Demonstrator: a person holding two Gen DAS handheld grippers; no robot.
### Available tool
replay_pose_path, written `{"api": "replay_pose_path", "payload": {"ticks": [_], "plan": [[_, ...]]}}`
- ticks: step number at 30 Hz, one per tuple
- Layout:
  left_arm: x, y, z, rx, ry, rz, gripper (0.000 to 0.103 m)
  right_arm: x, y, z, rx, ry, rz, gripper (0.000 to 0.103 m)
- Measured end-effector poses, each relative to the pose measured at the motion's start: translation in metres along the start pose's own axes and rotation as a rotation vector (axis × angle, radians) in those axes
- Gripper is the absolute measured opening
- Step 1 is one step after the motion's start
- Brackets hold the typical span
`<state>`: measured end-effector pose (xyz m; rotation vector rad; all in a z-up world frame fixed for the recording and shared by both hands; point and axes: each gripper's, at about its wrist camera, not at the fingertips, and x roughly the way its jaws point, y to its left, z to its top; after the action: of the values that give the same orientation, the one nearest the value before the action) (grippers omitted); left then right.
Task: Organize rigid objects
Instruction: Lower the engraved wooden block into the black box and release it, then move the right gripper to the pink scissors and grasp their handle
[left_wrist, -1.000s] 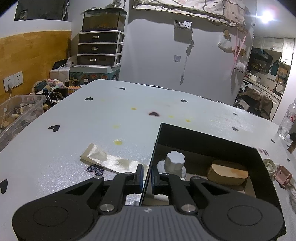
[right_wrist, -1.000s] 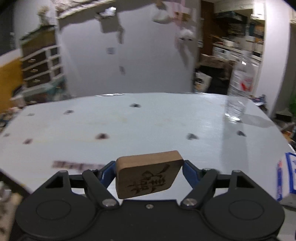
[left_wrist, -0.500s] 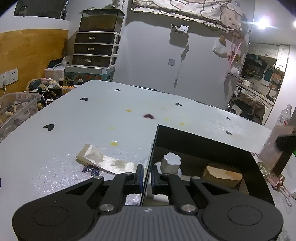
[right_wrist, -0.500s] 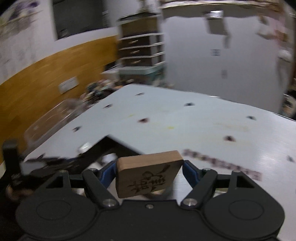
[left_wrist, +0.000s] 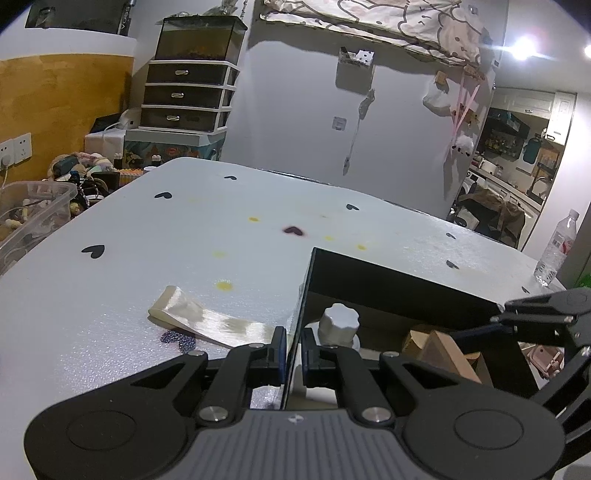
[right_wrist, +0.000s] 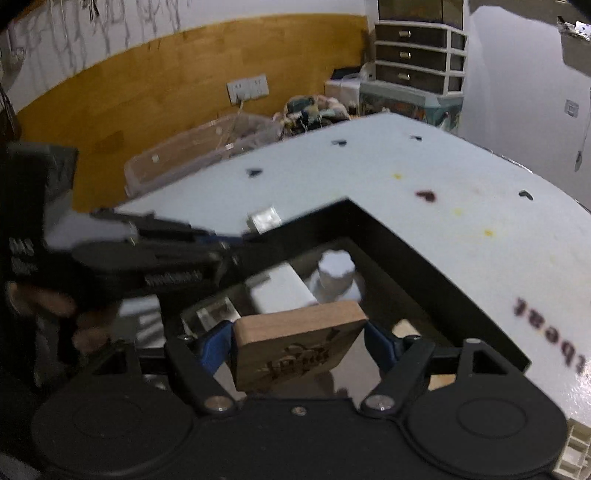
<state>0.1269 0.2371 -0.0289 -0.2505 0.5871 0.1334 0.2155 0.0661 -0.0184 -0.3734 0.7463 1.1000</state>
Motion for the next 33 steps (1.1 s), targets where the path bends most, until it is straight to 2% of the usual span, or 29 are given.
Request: {"api": "replay_pose_path", "payload": {"ticks": [4, 6, 9, 21, 23, 28, 33], "plan": [[0.003, -0.001, -0.001, 0.003, 0.003, 0.002, 0.008, -0.009, -0.006, -0.008, -0.009, 0.034, -0.012, 0.076], [0.003, -0.001, -0.001, 0.001, 0.005, 0.002, 0.008, -0.014, -0.007, -0.011, -0.024, 0.057, -0.044, 0.074], [0.003, -0.002, -0.001, 0.0, 0.005, 0.001, 0.008, -0.022, -0.008, -0.013, -0.034, 0.083, -0.091, 0.075], [0.005, -0.001, 0.0, -0.001, 0.008, 0.001, 0.008, -0.045, -0.009, -0.017, -0.001, 0.048, -0.123, 0.077], [0.005, -0.001, 0.0, -0.001, 0.009, 0.002, 0.008, -0.05, -0.008, -0.018, 0.007, 0.031, -0.126, 0.08], [0.005, -0.001, -0.001, -0.002, 0.01, 0.006, 0.008, -0.068, -0.013, -0.025, 0.057, -0.039, -0.159, 0.094], [0.005, 0.002, -0.003, -0.014, 0.012, 0.011, 0.008, -0.091, -0.028, -0.04, 0.169, -0.128, -0.254, 0.103]]}}
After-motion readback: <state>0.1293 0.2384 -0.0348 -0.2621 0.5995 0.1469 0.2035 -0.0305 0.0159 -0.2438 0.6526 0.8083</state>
